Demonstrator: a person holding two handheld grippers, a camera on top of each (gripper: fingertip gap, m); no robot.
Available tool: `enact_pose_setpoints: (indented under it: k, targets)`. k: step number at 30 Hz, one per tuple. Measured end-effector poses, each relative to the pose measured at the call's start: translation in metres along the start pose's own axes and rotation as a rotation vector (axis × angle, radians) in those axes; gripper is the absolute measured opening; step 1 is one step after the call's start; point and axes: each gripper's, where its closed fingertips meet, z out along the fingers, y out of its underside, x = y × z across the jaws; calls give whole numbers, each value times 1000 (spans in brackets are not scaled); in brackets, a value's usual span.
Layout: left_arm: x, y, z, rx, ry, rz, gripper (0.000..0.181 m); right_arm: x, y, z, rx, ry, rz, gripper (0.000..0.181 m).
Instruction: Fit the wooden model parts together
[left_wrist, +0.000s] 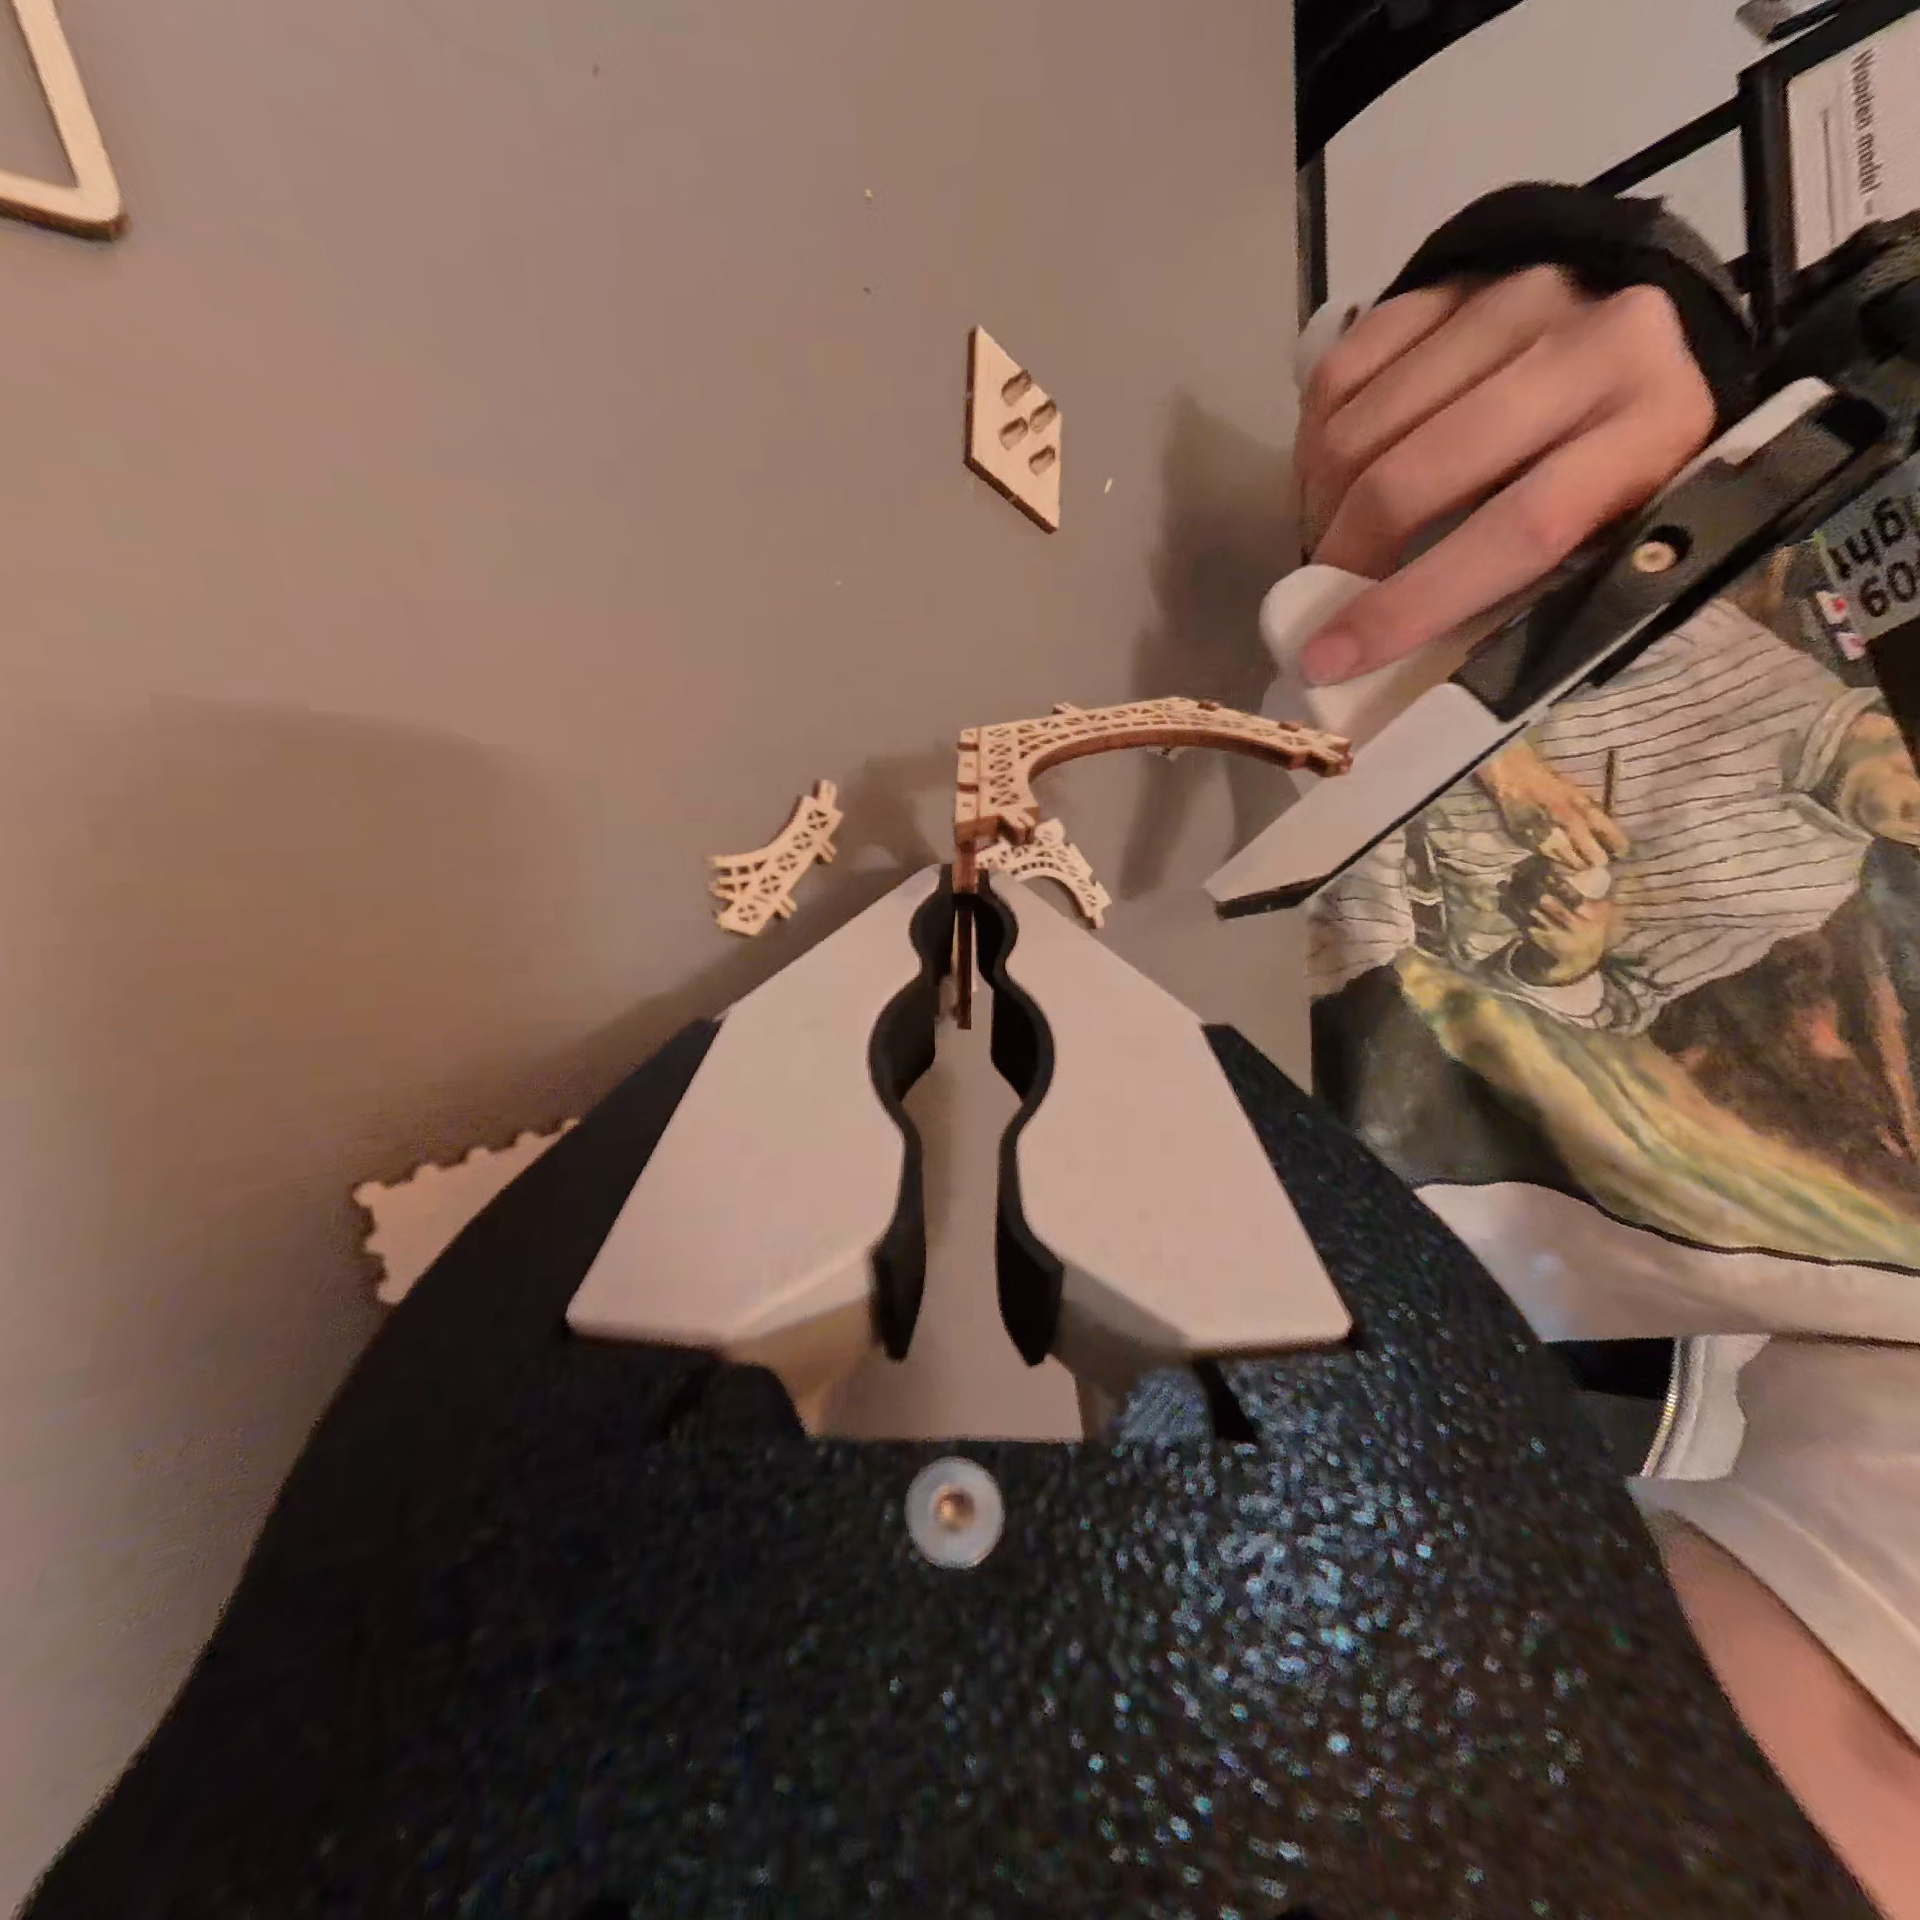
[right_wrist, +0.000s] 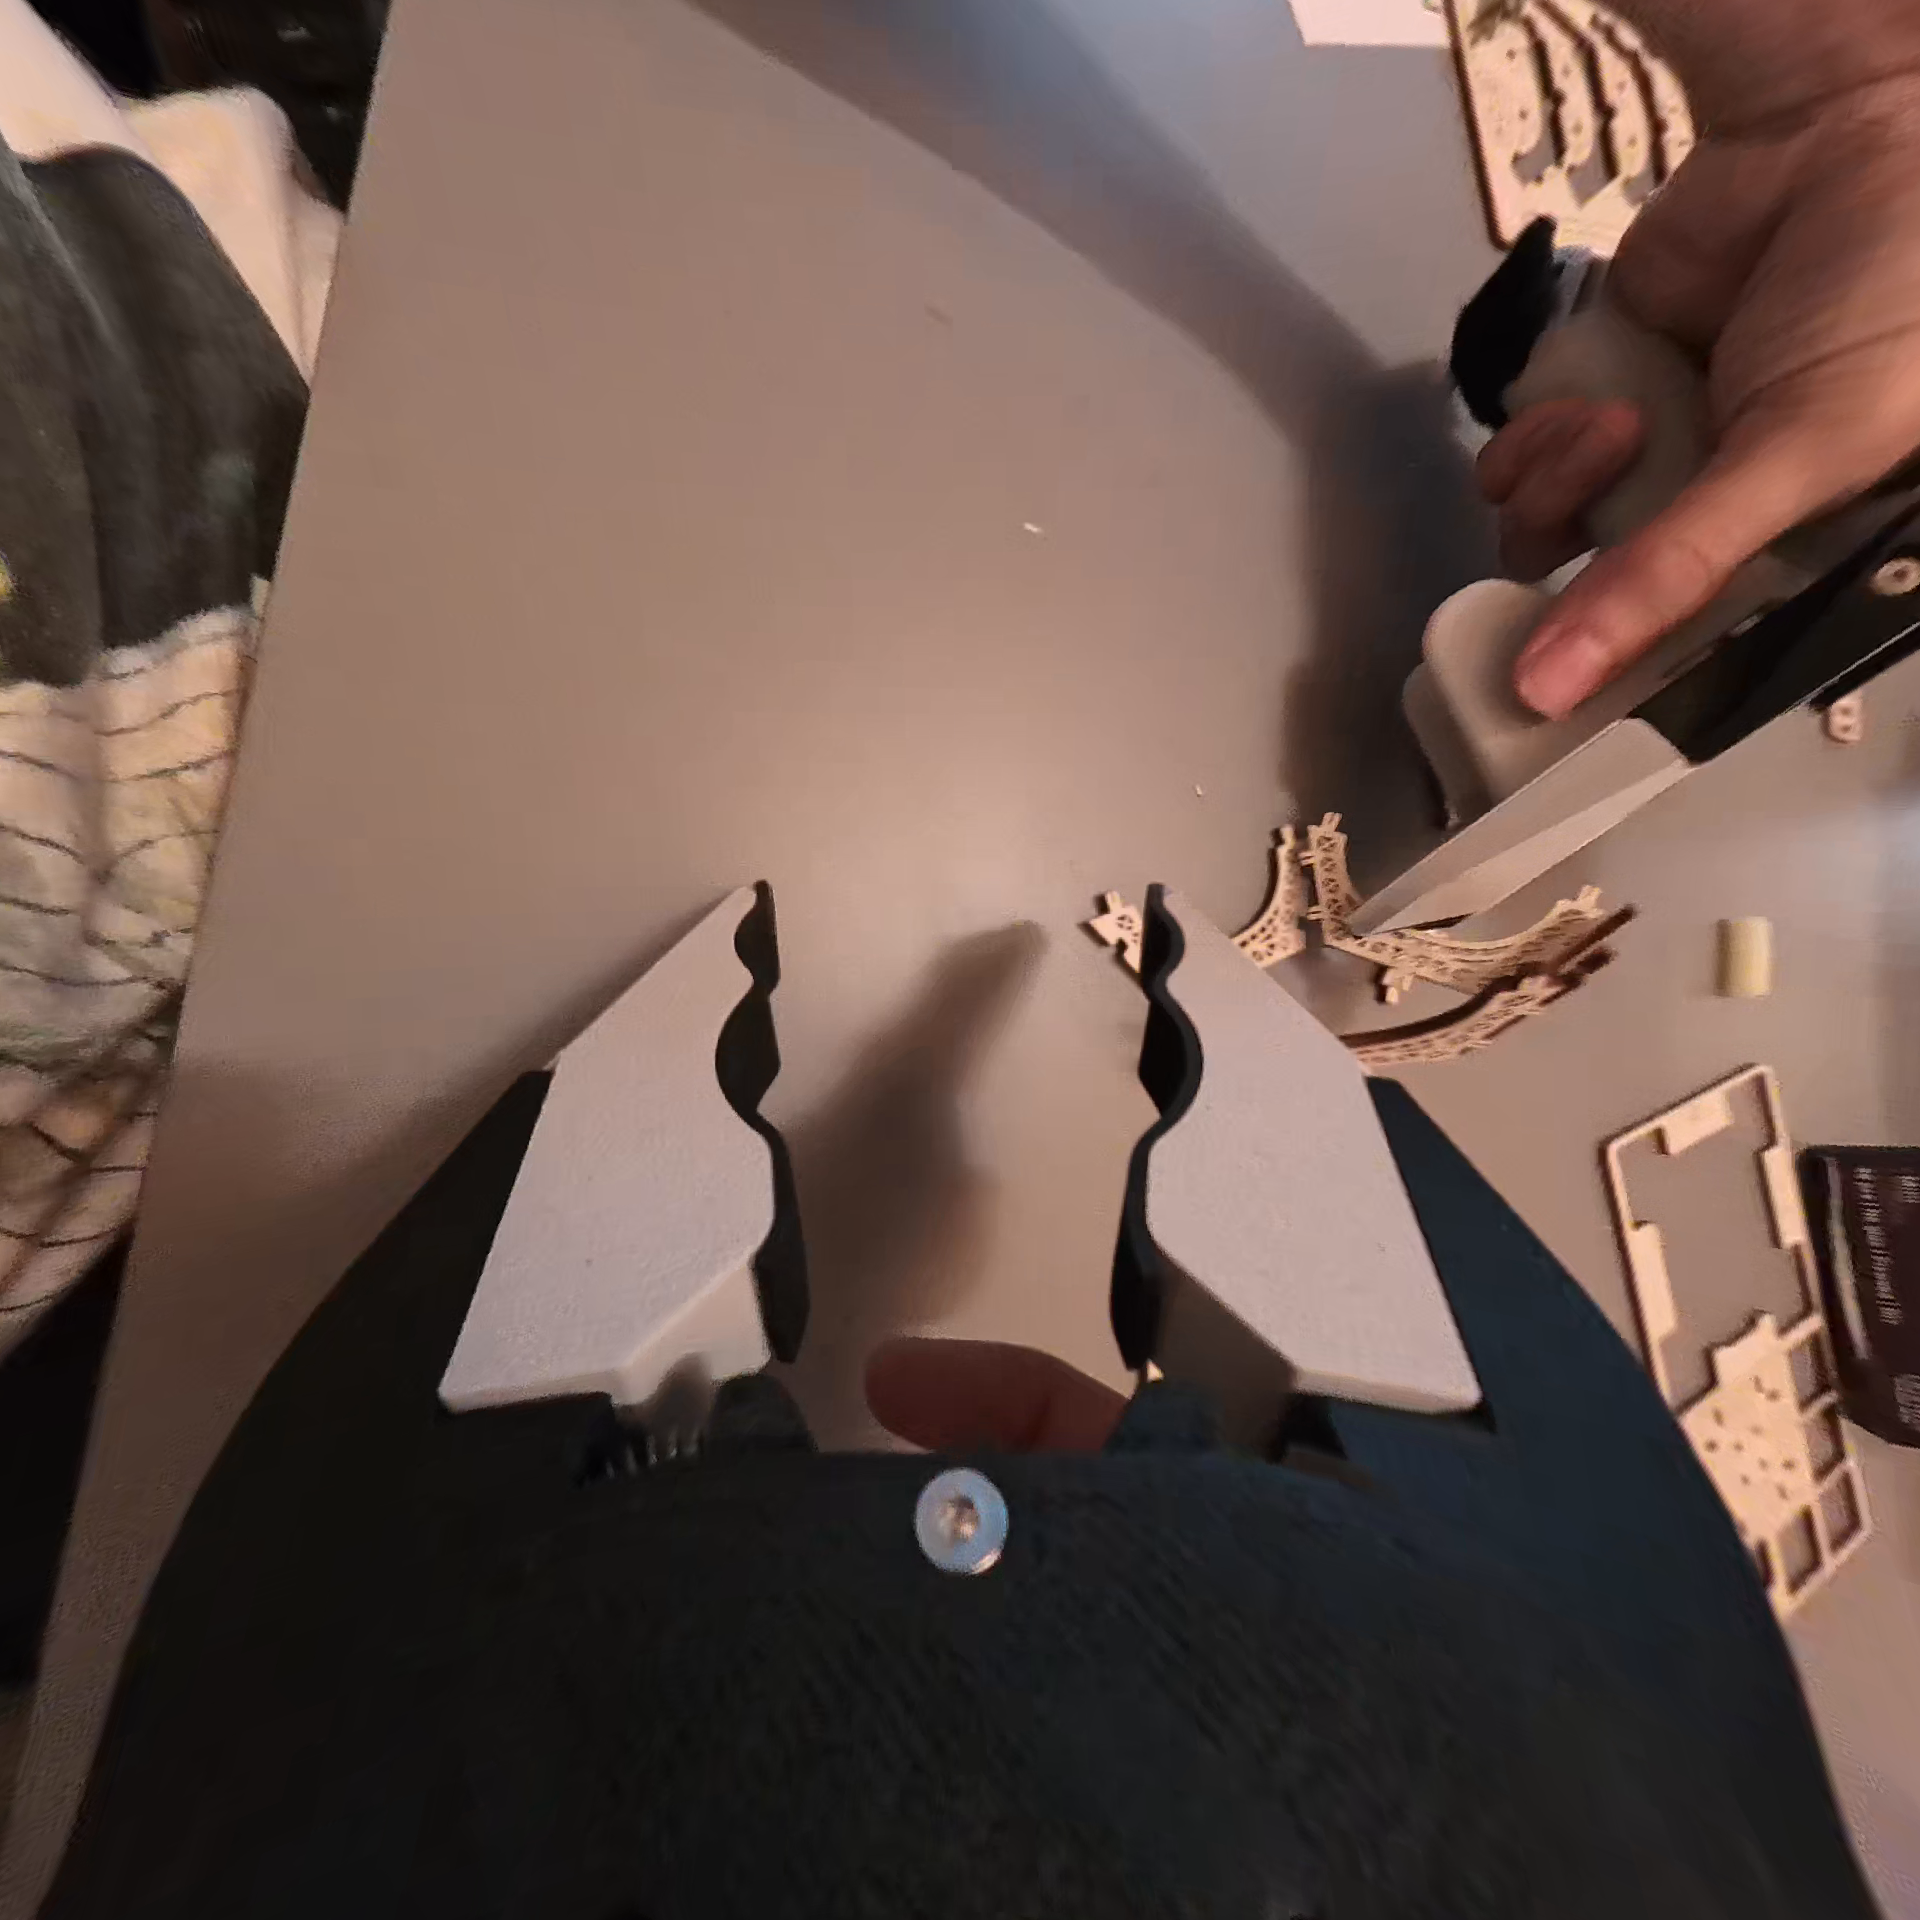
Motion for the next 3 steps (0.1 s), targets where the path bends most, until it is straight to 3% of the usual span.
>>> enact_pose_setpoints:
  k: [1, 3]
  targets:
    - [-2, -1, 0, -2, -4, 3, 0, 0, 0, -1, 2, 2, 0, 70]
    - [-4, -2, 1, -6, -7, 3, 2, 0, -2, -2, 20, -13, 35, 72]
